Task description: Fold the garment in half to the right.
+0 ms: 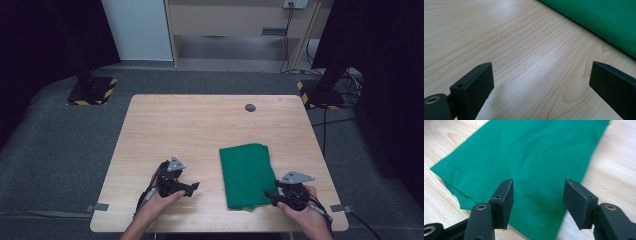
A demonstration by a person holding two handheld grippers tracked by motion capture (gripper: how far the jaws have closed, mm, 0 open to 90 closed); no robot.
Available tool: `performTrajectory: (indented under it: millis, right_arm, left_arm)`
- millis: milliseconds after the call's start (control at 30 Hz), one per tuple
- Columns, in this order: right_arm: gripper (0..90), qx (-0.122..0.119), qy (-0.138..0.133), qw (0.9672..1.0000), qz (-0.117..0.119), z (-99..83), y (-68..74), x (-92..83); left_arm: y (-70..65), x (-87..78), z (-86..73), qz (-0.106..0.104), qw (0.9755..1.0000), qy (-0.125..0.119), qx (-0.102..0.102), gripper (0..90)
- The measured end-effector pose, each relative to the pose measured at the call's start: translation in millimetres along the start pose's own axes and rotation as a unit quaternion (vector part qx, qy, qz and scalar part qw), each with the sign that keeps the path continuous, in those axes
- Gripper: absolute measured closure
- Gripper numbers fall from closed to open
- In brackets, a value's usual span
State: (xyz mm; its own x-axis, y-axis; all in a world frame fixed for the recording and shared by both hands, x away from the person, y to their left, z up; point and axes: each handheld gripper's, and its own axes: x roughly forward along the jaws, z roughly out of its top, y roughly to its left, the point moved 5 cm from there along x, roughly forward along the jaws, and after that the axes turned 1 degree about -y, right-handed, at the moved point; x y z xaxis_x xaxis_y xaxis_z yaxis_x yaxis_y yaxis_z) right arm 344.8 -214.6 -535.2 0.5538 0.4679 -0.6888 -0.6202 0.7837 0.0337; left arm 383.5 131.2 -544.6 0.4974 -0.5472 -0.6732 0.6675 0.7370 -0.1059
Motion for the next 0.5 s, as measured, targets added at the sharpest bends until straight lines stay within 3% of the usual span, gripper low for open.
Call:
performTrajectory:
  millis: [133,333,500]
  right_arm:
    - [40.1,0.003,0.027,0.9996,0.004,-12.1,2.8,19.6]
    - [40.9,0.006,0.02,0.9998,0.001,-11.8,6.2,21.5]
    - [40.8,-0.003,0.016,0.9999,0.0,-14.5,17.6,20.5]
  left_arm:
    - [0.2,-1.2,0.5,0.0,1.0,-0.002,0.0,5.1]
    - [2.1,-1.6,0.1,0.001,1.0,-0.002,-0.003,5.1]
    - [2.2,-1.8,0.5,0.003,1.0,-0.003,-0.003,5.1]
